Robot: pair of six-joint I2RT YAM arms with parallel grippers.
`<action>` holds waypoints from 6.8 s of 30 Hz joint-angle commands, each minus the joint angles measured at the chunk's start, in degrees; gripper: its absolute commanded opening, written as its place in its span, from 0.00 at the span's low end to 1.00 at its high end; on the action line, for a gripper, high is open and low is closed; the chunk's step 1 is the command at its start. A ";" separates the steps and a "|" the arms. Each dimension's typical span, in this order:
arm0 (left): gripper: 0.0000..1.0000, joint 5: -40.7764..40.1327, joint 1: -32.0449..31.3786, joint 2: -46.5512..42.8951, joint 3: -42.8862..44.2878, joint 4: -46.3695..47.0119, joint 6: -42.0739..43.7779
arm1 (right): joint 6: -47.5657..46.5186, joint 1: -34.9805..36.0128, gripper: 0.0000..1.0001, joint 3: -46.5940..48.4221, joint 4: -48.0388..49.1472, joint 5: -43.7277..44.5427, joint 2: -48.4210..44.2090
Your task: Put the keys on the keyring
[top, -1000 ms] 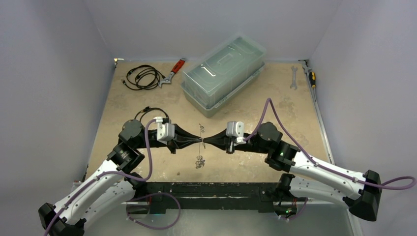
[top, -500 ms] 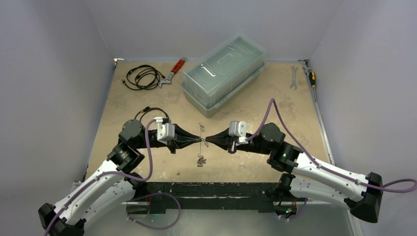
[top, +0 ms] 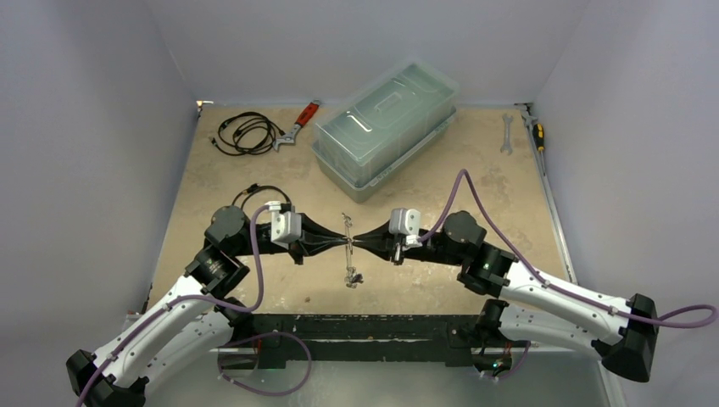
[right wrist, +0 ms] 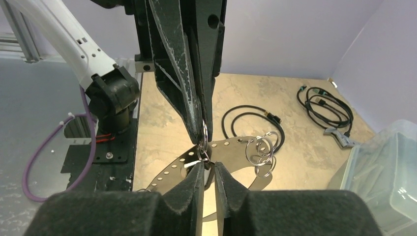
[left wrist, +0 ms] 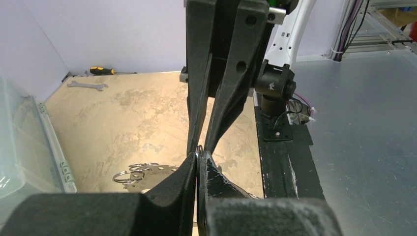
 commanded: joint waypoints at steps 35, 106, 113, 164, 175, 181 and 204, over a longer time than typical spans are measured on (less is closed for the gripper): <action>0.00 2.90 0.30 0.45 0.51 6.06 -2.37 | 1.29 -0.12 0.33 -0.09 6.53 -4.23 0.49; 0.00 3.21 0.33 -0.07 0.35 6.28 -2.74 | 1.94 -0.12 0.22 1.03 9.16 -3.96 3.11; 0.00 3.21 0.35 -0.07 0.33 6.29 -2.79 | 2.02 -0.12 0.22 1.03 9.55 -3.86 3.39; 0.51 2.25 0.04 6.00 20.13 -34.43 22.65 | -2.15 0.06 0.00 7.22 -9.72 0.18 3.83; 0.41 2.34 -2.02 13.39 22.97 -37.30 24.55 | -2.79 0.50 0.00 8.51 -12.47 -0.12 5.21; 0.36 0.54 -4.10 15.31 21.78 -37.44 24.44 | -3.06 0.51 0.00 8.44 -12.29 -0.26 5.76; 0.07 -3.91 -6.45 16.57 21.60 -37.61 24.36 | -3.40 0.58 0.00 7.88 -12.11 -1.48 5.68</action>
